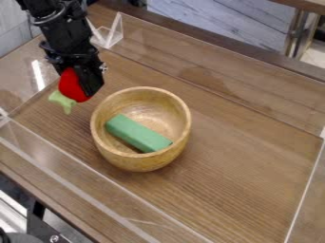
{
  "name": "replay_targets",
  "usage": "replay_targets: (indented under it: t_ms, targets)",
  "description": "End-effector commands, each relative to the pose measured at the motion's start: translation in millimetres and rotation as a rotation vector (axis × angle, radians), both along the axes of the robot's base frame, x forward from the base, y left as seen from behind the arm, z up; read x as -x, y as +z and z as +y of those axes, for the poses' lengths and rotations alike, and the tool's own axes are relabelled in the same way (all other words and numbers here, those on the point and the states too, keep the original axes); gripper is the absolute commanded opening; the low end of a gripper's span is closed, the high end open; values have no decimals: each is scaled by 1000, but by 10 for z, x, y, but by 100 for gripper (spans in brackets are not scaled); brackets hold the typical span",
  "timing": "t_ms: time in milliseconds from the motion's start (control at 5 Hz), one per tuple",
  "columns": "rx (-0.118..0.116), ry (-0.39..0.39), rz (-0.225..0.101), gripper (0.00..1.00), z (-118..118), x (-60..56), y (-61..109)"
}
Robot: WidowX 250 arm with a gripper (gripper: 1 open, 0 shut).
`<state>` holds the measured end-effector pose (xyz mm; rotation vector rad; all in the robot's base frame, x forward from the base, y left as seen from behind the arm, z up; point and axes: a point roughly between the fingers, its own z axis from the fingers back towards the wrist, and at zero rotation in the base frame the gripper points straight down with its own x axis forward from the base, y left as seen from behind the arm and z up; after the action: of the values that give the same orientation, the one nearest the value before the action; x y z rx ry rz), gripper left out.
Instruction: Move the red fruit to the left
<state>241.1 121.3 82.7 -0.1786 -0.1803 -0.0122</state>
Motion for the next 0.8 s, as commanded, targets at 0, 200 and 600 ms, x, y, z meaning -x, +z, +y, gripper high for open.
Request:
replay_targets:
  t_ms: [0, 200, 600]
  targets:
    - [-31, -6, -46, 0, 36, -209, 90]
    - [-30, 29, -44, 0, 96, -354, 220]
    - [-24, 38, -22, 0, 224, -428, 156]
